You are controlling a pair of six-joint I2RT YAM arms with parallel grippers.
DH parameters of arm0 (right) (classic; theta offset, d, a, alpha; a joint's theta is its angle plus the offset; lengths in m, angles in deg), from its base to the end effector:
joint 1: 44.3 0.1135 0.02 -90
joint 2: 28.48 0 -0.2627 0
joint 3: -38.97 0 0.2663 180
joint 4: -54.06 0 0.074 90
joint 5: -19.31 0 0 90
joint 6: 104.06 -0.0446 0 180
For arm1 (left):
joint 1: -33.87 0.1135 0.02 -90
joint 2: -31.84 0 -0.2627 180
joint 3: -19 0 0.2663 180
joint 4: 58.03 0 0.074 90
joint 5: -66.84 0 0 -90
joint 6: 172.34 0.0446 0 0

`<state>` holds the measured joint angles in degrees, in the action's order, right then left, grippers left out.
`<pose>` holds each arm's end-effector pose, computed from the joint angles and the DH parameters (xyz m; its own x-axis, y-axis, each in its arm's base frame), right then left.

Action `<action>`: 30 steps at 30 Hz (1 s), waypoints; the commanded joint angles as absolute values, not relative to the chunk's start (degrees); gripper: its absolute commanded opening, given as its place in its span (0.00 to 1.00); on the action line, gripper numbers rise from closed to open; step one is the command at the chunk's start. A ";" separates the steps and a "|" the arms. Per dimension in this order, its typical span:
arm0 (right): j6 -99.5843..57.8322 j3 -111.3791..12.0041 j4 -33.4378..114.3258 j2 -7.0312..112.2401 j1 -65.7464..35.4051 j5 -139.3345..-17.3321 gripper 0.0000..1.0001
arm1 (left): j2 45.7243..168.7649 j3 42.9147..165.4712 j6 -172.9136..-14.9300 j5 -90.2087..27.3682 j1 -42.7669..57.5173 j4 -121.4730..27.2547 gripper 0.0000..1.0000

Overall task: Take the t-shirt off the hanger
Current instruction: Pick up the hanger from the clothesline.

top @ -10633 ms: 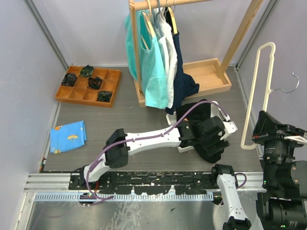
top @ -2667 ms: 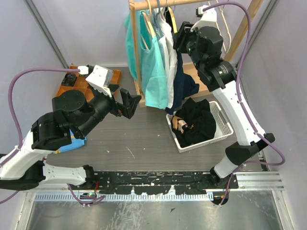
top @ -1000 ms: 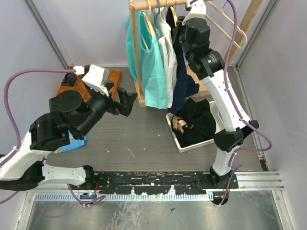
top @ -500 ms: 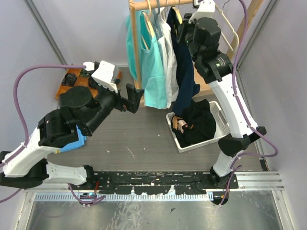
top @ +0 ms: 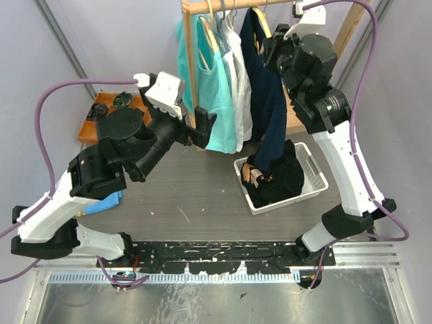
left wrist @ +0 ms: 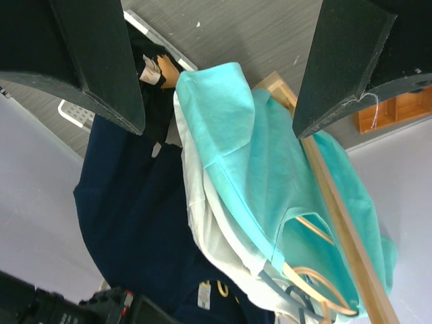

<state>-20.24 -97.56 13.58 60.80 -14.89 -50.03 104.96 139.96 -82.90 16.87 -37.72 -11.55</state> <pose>0.2799 0.1397 0.5854 0.0855 0.1638 -0.9828 -0.1644 0.9752 0.1483 0.1000 -0.2097 0.5648 0.0024 -0.0308 -0.9995 0.5235 0.8517 -0.0250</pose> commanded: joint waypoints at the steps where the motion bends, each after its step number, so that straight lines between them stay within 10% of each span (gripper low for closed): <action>1: -21.76 -94.99 20.56 54.61 -15.03 -52.05 0.01 | 108.04 144.17 -79.46 16.84 -37.03 -14.52 0.98; 30: -24.97 -75.07 18.20 31.73 -14.83 -56.28 0.01 | 135.07 172.09 -85.38 -5.20 -23.10 -11.66 0.98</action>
